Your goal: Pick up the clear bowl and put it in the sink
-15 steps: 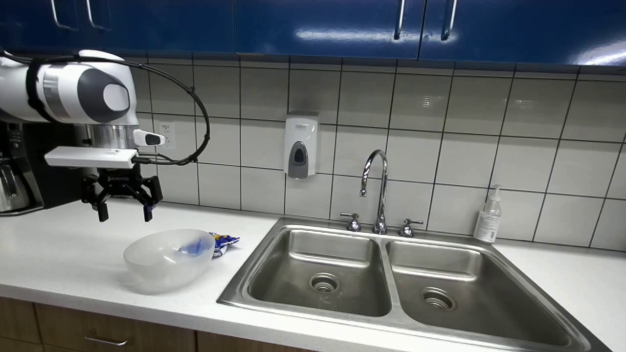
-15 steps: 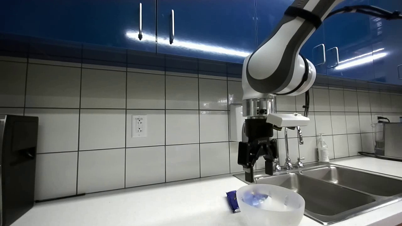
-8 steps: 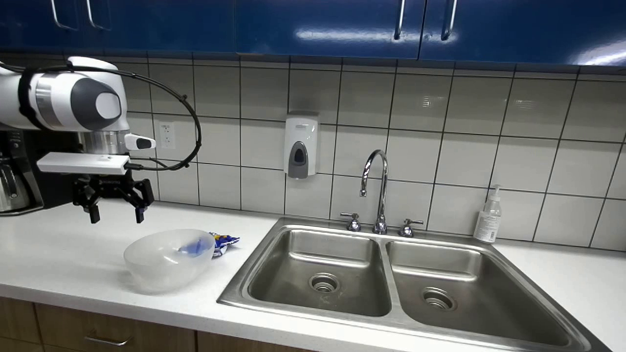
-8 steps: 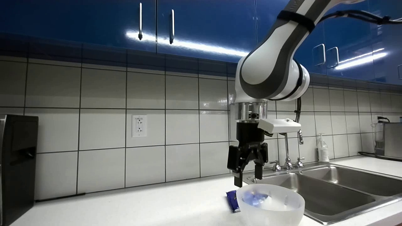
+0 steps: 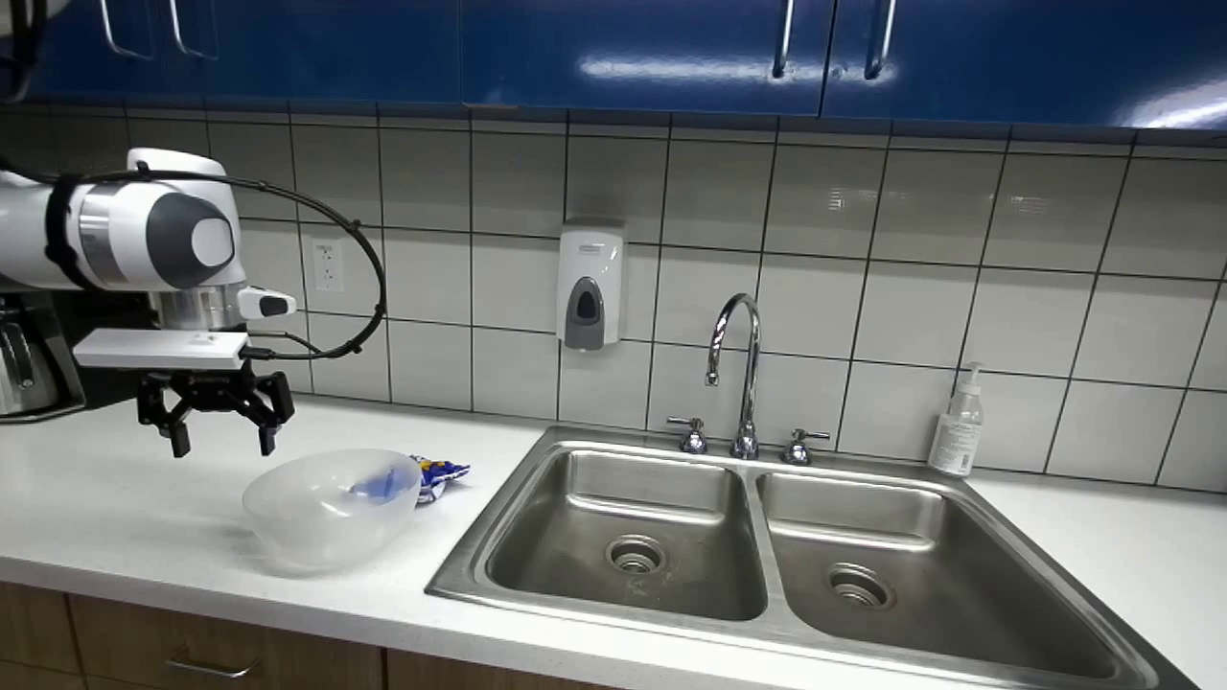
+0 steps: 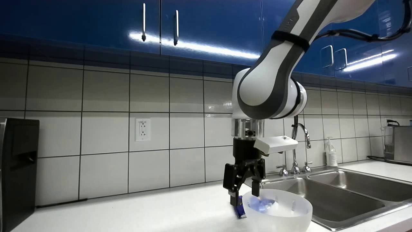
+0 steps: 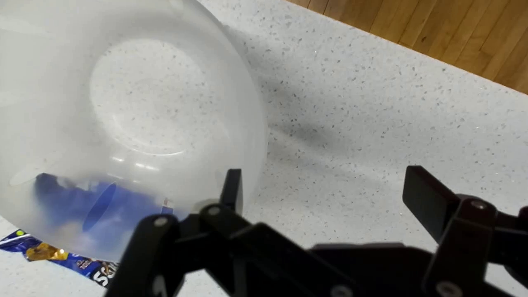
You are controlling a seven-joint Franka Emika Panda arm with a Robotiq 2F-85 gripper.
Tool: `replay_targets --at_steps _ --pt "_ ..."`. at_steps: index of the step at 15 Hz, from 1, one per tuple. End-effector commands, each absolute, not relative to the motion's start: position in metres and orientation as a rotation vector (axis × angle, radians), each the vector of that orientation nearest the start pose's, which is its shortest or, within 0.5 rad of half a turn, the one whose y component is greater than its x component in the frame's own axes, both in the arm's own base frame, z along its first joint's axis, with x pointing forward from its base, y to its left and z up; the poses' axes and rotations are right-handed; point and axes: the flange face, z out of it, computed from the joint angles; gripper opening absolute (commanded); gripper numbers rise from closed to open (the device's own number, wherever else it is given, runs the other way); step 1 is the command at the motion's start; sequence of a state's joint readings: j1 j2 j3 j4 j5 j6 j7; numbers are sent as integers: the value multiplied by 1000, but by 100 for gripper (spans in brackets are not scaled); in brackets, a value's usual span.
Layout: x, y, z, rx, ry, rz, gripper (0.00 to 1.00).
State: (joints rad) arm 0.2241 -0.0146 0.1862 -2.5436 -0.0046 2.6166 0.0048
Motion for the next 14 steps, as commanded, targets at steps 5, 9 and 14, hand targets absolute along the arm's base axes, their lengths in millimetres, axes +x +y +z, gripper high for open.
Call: replay_targets --at_steps 5,9,14 --pt "455 197 250 -3101 -605 -146 100" --pt "461 187 242 -3121 -557 -114 100" --pt "457 173 230 -3157 -509 -58 100"
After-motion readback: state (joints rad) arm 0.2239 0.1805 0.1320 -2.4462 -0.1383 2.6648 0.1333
